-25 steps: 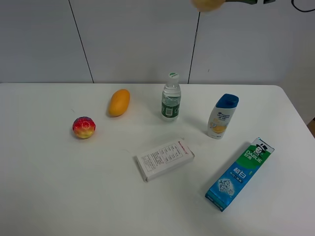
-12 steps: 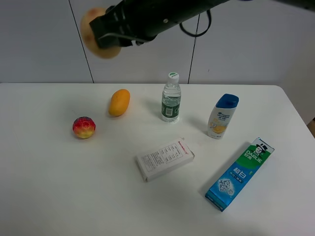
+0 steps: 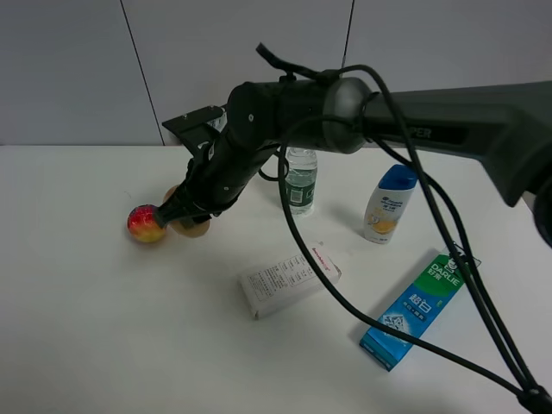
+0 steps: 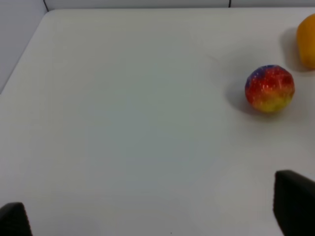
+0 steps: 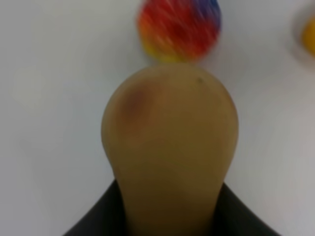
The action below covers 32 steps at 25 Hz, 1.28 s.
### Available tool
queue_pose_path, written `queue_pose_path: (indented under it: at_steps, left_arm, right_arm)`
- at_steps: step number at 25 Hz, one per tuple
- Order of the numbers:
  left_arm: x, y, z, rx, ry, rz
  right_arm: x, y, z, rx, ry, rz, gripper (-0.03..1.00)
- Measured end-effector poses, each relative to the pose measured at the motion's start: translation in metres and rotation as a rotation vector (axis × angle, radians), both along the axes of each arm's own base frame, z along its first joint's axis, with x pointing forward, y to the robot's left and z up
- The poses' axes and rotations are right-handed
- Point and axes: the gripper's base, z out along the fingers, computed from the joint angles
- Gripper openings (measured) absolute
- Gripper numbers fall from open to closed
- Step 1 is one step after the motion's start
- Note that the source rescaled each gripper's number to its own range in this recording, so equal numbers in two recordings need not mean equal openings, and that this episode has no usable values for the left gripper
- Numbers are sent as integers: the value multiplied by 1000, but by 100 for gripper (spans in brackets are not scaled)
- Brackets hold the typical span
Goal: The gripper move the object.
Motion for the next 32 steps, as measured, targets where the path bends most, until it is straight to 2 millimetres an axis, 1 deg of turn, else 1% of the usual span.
queue_pose_path:
  at_steps: [2, 4, 8, 11, 17, 18, 19, 20, 21, 23, 24, 25, 27, 30, 32]
  left_arm:
    - [0, 0, 0, -1, 0, 0]
    - [0, 0, 0, -1, 0, 0]
    - [0, 0, 0, -1, 0, 0]
    - [0, 0, 0, -1, 0, 0]
    - [0, 0, 0, -1, 0, 0]
    - [0, 0, 0, -1, 0, 0]
    - [0, 0, 0, -1, 0, 0]
    - [0, 0, 0, -1, 0, 0]
    - [0, 0, 0, -1, 0, 0]
    - [0, 0, 0, -1, 0, 0]
    - [0, 0, 0, -1, 0, 0]
    - [0, 0, 0, -1, 0, 0]
    - [0, 0, 0, -1, 0, 0]
    - [0, 0, 0, -1, 0, 0]
    - [0, 0, 0, -1, 0, 0]
  right_arm:
    - [3, 0, -17, -47, 7, -11, 0]
    - [6, -1, -30, -87, -1, -14, 0]
    - [12, -3, -46, -150, -44, -11, 0]
    - [15, -4, -51, -173, -79, -1, 0]
    - [20, -1, -49, -130, -128, -13, 0]
    - [20, -1, -49, -129, -125, -18, 3]
    - [19, -1, -49, -133, -119, -21, 9]
    - [19, -2, -50, -139, -113, -20, 20]
    - [19, -2, -51, -148, -109, -18, 33]
    - [19, -3, -51, -154, -114, -14, 70]
    - [19, -3, -51, -157, -118, -11, 80]
    - [19, -3, -51, -158, -119, -11, 88]
    - [19, -3, -51, -158, -119, -11, 96]
    - [18, -3, -48, -156, -114, -14, 99]
    - [16, -4, -39, -142, -96, -29, 99]
